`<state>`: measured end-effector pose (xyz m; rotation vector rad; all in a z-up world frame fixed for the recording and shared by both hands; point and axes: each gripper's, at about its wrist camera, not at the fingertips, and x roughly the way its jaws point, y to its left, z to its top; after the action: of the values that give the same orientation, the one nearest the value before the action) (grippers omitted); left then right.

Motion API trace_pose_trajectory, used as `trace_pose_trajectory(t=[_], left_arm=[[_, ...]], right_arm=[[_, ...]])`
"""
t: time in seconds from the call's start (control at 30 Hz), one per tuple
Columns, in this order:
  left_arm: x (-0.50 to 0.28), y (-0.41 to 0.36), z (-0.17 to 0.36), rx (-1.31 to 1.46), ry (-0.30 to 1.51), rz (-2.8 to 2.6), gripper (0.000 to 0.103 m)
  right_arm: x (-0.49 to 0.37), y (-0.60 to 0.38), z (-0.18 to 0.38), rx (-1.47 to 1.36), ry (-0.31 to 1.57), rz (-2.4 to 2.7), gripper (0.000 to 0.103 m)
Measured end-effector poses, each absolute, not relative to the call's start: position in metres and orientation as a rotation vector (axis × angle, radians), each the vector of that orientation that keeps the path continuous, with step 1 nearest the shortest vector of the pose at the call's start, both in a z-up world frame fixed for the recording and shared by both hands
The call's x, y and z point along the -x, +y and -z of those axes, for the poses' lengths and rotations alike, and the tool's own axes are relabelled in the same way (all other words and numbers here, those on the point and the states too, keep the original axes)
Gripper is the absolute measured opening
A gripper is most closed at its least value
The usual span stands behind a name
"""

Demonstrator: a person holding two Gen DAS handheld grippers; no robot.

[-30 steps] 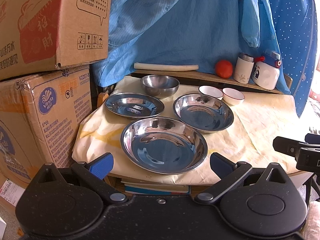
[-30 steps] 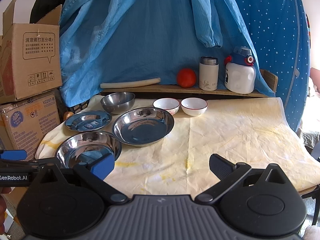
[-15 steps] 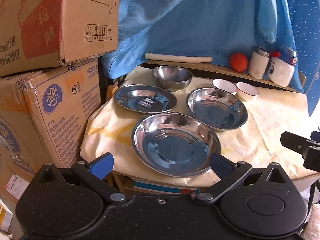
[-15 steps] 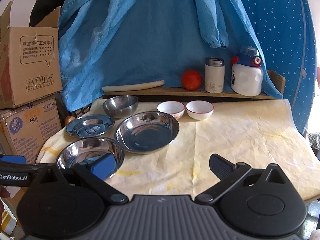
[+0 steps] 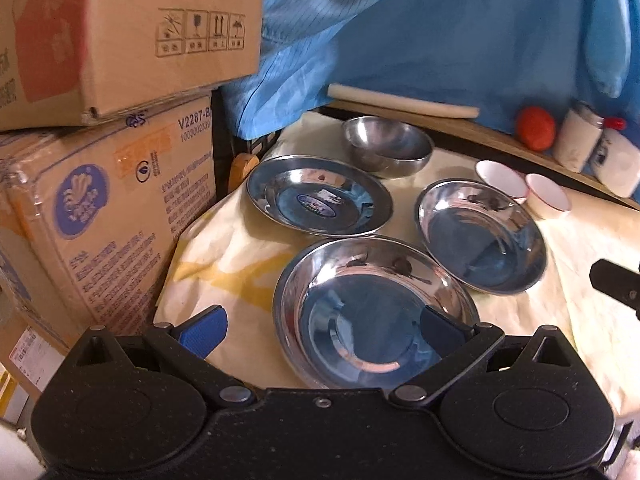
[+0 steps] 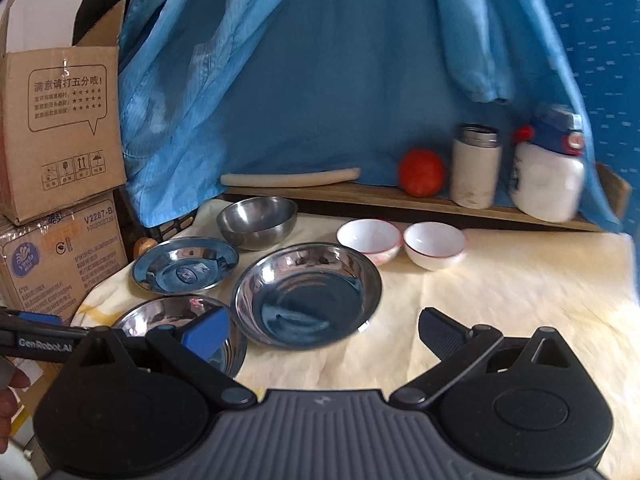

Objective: Organize plates and bowls
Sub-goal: 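Move both tools to the large steel plate and close on its rim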

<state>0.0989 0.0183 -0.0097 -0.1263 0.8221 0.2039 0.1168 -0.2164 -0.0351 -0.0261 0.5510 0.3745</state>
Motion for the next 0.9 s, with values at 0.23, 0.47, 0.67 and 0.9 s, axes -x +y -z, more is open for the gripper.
trace_pose_trajectory(t=[0.23, 0.47, 0.67, 0.9], left_arm=[[-0.125, 0.016, 0.023, 0.131, 0.888, -0.276, 0.102], [-0.144, 0.023, 0.031, 0.115, 0.957, -0.290, 0.102], [-0.154, 0.028, 0.031, 0.086, 1.007, -0.263, 0.096], [-0.162, 0.034, 0.035, 0.078, 1.058, -0.215, 0.089]], right_arm=[[-0.169, -0.218, 0.045, 0.062, 0.665, -0.575, 0.103], [-0.192, -0.215, 0.051, 0.085, 0.790, -0.800, 0.102], [-0.199, -0.204, 0.063, 0.041, 0.926, -0.937, 0.094], [-0.206, -0.185, 0.080, -0.010, 1.049, -0.940, 0.085]])
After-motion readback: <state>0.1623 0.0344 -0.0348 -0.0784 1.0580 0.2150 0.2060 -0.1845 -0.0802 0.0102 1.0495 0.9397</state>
